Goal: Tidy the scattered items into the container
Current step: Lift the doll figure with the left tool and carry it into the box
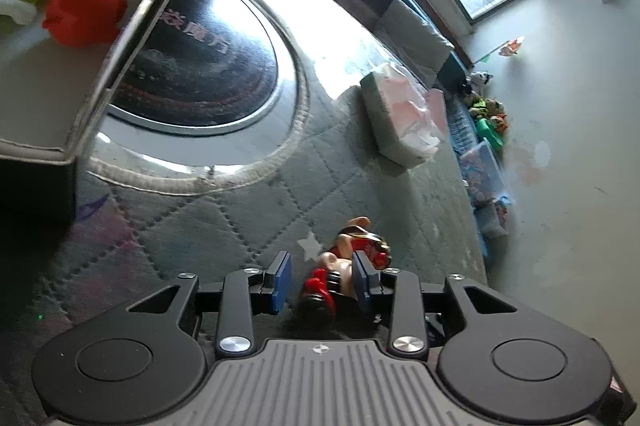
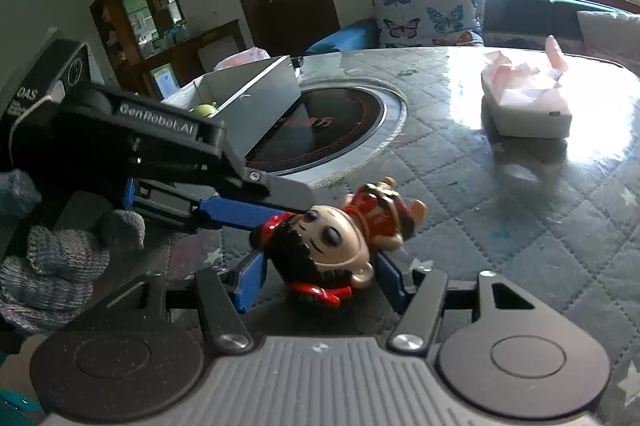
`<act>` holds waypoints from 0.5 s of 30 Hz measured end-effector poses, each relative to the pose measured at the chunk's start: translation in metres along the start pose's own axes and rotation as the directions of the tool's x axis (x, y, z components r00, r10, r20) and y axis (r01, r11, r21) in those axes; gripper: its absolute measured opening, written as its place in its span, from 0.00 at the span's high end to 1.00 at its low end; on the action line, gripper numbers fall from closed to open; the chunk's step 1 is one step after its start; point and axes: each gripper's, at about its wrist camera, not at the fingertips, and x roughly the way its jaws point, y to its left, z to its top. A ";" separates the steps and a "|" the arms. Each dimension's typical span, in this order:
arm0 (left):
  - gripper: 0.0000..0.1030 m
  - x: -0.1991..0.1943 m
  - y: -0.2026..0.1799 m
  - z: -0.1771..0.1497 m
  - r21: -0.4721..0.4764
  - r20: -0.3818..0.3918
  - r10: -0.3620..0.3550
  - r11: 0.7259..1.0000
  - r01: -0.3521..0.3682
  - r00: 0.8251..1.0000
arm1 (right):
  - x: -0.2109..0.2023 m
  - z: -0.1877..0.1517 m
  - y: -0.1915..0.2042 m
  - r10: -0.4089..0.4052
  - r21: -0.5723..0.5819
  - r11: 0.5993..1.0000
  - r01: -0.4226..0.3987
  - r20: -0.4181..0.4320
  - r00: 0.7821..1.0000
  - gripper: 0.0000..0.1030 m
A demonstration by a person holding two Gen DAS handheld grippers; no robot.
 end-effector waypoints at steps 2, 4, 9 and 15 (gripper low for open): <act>0.64 0.002 -0.001 0.000 0.000 0.002 -0.006 1.000 0.006 1.000 | 0.001 0.000 0.002 -0.006 -0.011 1.000 0.006 0.002 1.000 0.40; 0.63 0.003 -0.001 0.000 -0.009 0.004 -0.007 1.000 0.007 1.000 | 0.001 0.000 0.002 -0.006 -0.009 1.000 0.007 0.008 1.000 0.42; 0.61 0.006 -0.001 -0.002 -0.010 0.010 -0.017 1.000 0.017 1.000 | 0.001 -0.001 0.001 -0.009 -0.006 1.000 0.009 0.011 1.000 0.44; 0.61 0.004 -0.004 -0.004 0.016 0.009 -0.021 1.000 0.020 1.000 | -0.002 -0.002 0.006 -0.017 -0.026 1.000 0.018 0.016 1.000 0.46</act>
